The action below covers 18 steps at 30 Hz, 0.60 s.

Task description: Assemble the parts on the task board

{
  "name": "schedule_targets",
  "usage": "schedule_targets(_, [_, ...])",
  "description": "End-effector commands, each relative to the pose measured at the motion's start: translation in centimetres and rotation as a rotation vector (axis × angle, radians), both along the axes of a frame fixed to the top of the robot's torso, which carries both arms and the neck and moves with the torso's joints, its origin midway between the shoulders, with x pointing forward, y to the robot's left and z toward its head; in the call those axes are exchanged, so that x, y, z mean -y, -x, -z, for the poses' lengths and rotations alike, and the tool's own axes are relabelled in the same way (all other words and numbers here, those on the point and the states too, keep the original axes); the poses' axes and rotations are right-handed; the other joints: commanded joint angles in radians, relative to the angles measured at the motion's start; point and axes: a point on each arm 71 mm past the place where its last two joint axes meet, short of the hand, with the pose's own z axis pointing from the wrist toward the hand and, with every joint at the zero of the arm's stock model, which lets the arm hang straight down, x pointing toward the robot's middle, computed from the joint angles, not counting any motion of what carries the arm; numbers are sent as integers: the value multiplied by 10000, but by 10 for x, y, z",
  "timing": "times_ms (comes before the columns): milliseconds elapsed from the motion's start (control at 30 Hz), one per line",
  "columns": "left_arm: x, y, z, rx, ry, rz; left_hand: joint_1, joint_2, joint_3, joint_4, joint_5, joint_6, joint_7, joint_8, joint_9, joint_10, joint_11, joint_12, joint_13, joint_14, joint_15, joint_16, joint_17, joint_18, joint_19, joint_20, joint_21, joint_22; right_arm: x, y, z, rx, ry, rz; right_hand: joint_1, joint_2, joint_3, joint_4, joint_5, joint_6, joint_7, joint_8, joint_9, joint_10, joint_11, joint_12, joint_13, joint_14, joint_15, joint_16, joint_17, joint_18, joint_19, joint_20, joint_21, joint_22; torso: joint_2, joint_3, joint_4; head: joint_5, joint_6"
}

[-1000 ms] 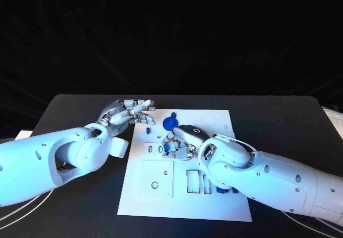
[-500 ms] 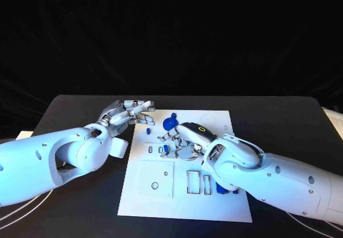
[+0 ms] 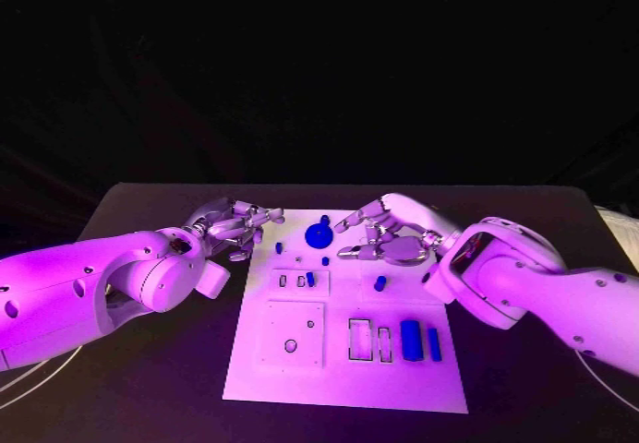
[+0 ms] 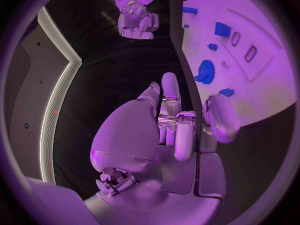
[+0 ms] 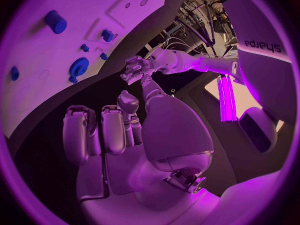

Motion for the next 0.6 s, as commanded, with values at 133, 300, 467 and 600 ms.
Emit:
schedule_targets(133, [4,0,11,-2013,-5772,1792,-611,157,-468,608,-14,-119,-157,1210,1446,-538,-46,3149,3295,1053,-34,49,2632,-268,37,-77,795,1085,42,-13,-8,-2545,-2462,761,209,118,-135,-7,120,-120,-24,-25,3,-466,3,-828,-573,318,24,-477,-464,155,-320,-8,-296,-491,-427,8,-100,162,-105])
schedule_targets(300, [8,-9,9,-1990,-8161,1504,-786,62,-943,980,-28,-575,-238,2179,2752,-410,-177,3906,4164,1053,-123,49,2632,-407,267,-108,1270,1869,66,-21,-9,-2567,-3023,1672,252,155,-280,16,176,-235,4,-60,-7,-772,25,-1481,-1069,275,39,-710,-666,212,-467,1,-479,-782,-599,16,-154,261,-168])
schedule_targets(467, [23,-18,10,-2050,-9063,1250,-1198,110,-1447,1214,-24,-864,-324,2813,3713,-237,-253,4287,4609,1053,-198,49,2632,-472,395,-169,1480,2239,79,-25,-10,-2282,-3132,2245,346,215,-402,23,410,-272,8,-50,3,-828,26,-1680,-1286,269,40,-857,-772,245,-537,2,-605,-964,-692,18,-150,260,-284])
schedule_targets(600, [33,-21,11,-2119,-9305,1167,-1700,166,-1866,1222,-25,-981,-356,3006,4077,-211,-280,4343,4687,1053,-228,49,2632,-491,435,-190,1537,2343,83,-28,-9,-2184,-3143,2482,369,235,-466,39,518,-293,12,-49,6,-893,29,-1831,-1426,263,40,-933,-827,275,-612,2,-704,-1120,-718,21,-152,286,-343])
